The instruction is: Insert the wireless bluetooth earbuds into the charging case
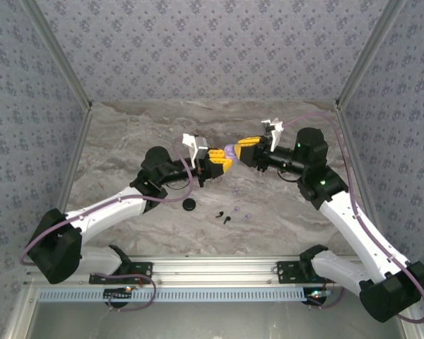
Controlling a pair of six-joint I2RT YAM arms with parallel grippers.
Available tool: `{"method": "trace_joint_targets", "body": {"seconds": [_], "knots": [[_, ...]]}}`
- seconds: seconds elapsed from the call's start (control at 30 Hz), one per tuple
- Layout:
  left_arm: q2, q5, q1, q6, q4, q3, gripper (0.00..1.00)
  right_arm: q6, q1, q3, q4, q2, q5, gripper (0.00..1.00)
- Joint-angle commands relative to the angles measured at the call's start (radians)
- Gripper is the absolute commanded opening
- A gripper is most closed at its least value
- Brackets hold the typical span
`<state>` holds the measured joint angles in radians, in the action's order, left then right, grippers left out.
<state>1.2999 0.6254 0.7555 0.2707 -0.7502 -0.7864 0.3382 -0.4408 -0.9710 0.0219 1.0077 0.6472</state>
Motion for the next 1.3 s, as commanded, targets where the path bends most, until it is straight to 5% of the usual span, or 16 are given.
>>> {"method": "trace_joint_targets", "body": {"seconds": [0.0,0.67,1.27], "knots": [[-0.009,0.020,0.021,-0.030,-0.033,-0.045,0.00,-0.024,-0.004,-0.018,0.037,0.018,-0.013,0.34],[-0.015,0.003,0.022,-0.037,-0.028,-0.046,0.00,-0.059,-0.011,-0.039,0.089,0.000,-0.041,0.21],[-0.019,-0.041,0.022,-0.001,-0.117,-0.006,0.00,0.125,0.028,0.043,-0.150,-0.068,-0.031,0.21]]}}
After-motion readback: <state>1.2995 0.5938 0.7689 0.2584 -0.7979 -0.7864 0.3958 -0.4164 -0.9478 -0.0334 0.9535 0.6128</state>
